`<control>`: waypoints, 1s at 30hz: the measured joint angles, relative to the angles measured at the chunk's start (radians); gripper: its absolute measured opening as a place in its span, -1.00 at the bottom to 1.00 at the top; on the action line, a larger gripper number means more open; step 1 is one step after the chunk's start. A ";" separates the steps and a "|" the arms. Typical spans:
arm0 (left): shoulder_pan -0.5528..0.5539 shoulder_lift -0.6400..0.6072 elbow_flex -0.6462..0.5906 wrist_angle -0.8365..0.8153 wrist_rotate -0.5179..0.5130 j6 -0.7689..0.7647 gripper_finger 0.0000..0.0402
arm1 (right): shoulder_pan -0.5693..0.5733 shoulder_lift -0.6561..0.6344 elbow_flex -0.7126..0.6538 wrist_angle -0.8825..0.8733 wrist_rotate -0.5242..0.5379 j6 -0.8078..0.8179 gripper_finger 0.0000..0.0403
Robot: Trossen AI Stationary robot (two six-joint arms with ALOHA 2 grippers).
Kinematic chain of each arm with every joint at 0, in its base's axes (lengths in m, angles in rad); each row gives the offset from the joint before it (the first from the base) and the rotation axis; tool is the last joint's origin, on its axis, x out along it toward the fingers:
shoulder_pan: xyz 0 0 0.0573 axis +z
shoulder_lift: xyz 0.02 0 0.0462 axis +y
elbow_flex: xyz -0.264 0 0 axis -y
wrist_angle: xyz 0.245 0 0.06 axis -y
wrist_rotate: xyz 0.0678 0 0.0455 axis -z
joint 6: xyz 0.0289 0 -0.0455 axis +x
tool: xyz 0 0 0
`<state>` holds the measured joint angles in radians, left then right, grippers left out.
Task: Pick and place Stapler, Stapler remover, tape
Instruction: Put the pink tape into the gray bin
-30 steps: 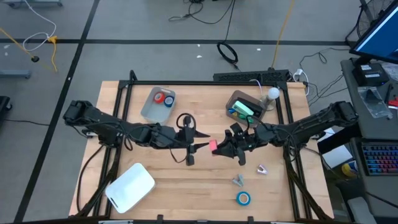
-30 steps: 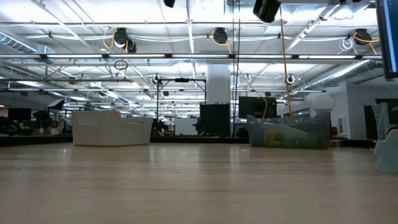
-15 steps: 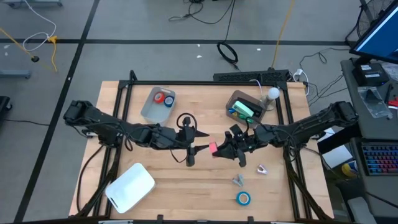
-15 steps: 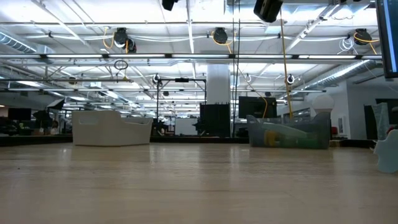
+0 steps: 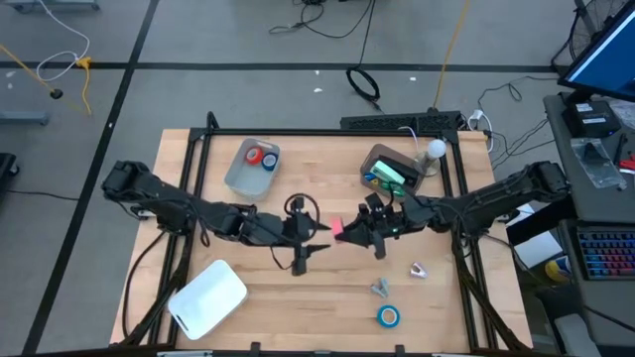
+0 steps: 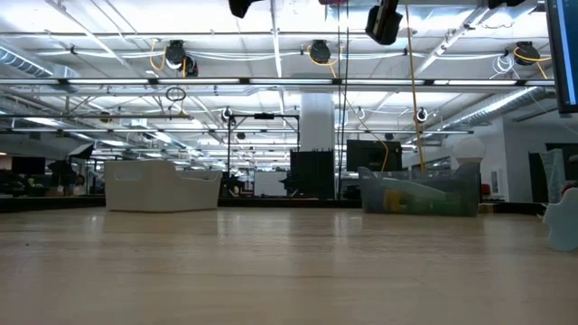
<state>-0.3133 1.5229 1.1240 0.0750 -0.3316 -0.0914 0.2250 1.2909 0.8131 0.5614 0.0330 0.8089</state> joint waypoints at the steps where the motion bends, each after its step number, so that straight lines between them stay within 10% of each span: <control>1: -0.001 0.001 0.000 0.001 0.000 -0.001 -0.01 | -0.001 -0.001 0.000 -0.001 -0.001 0.000 -0.81; 30: 0.036 -0.001 -0.004 0.035 -0.156 0.064 -0.02 | 0.009 0.036 -0.002 0.012 -0.024 0.043 -0.81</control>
<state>-0.2776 1.5215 1.1198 0.1101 -0.4880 -0.0271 0.2337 1.3272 0.8108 0.5736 0.0086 0.8520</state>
